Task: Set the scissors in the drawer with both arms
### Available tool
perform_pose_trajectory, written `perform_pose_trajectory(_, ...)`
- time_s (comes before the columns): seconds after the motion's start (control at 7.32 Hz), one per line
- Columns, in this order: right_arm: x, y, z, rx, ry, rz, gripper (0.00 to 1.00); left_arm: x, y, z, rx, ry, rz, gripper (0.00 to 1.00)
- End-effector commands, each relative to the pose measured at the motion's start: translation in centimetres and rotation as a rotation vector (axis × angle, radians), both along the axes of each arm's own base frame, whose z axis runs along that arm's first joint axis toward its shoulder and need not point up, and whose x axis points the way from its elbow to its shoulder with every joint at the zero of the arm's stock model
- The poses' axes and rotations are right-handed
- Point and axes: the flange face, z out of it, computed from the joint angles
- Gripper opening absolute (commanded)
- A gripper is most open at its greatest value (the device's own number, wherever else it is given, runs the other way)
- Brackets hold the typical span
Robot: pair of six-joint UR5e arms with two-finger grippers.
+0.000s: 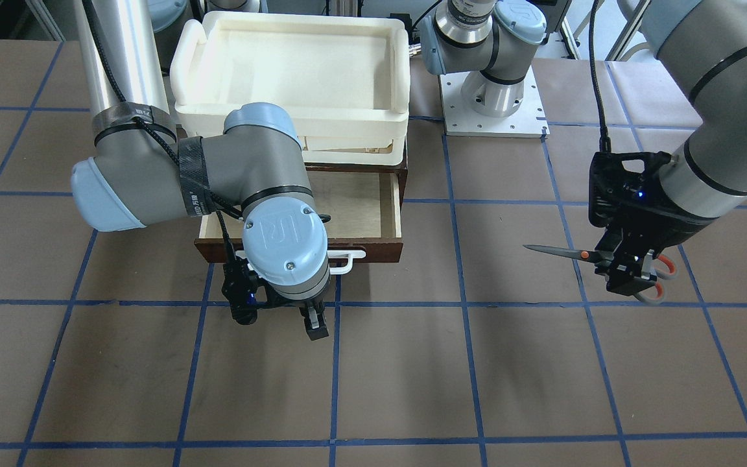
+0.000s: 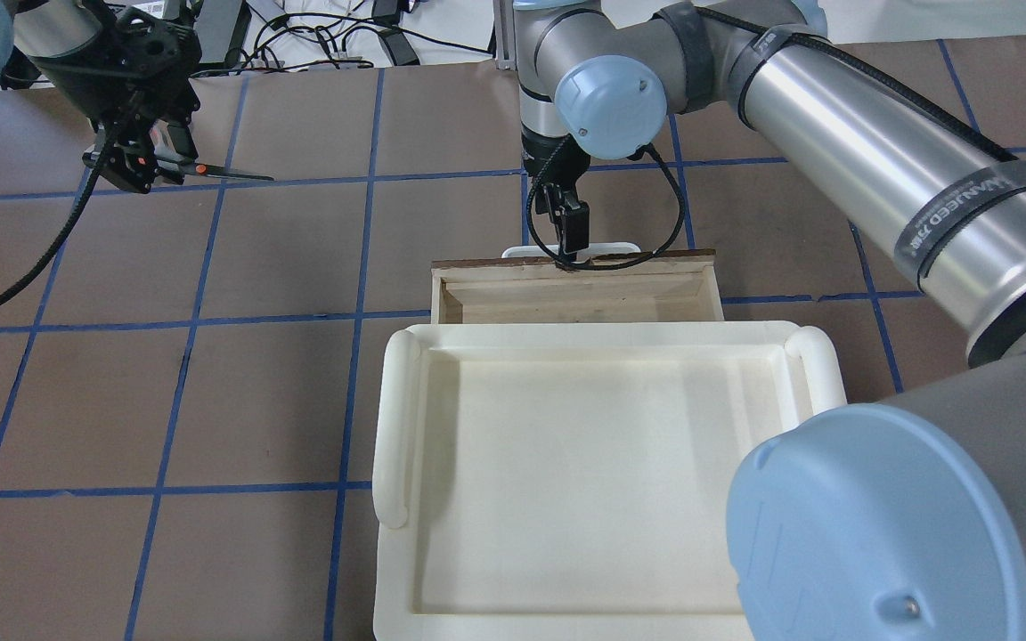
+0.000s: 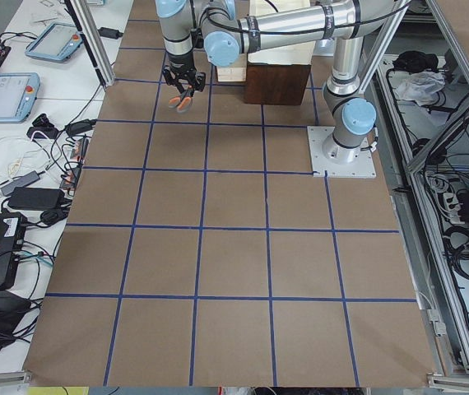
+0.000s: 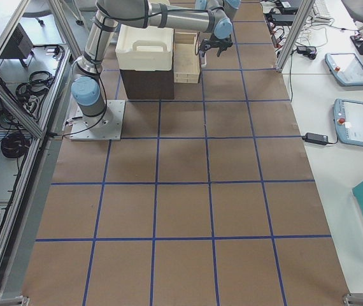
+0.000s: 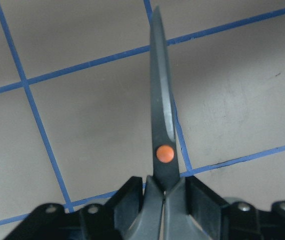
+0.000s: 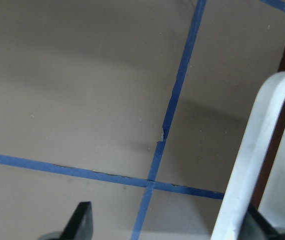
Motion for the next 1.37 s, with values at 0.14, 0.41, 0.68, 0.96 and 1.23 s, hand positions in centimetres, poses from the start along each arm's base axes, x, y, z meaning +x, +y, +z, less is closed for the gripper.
perform_pose_trajectory(0.14, 0.3, -1.3, -0.3, -0.013, -0.003, 0.002, 1.00, 0.0, 0.0, 0.0, 0.000, 0.001, 0.000, 0.01)
perform_pose_trajectory(0.41, 0.2, -1.5, -0.6, -0.012, -0.002, 0.002, 1.00, 0.0, 0.0, -0.1, 0.002, 0.001, -0.001, 0.01)
perform_pose_trajectory(0.68, -0.7, -2.0, -0.7, -0.011, -0.007, 0.007, 1.00, 0.0, 0.0, 0.0, 0.000, 0.001, -0.001, 0.01)
perform_pose_trajectory(0.96, -0.9, -2.1, -0.7, -0.013, -0.008, 0.015, 1.00, 0.0, 0.0, -0.1, 0.003, 0.001, -0.001, 0.01)
perform_pose_trajectory(1.23, -0.9, -2.1, -0.9, -0.010, -0.008, 0.019, 1.00, 0.1, 0.0, -0.1, 0.003, 0.003, 0.000, 0.01)
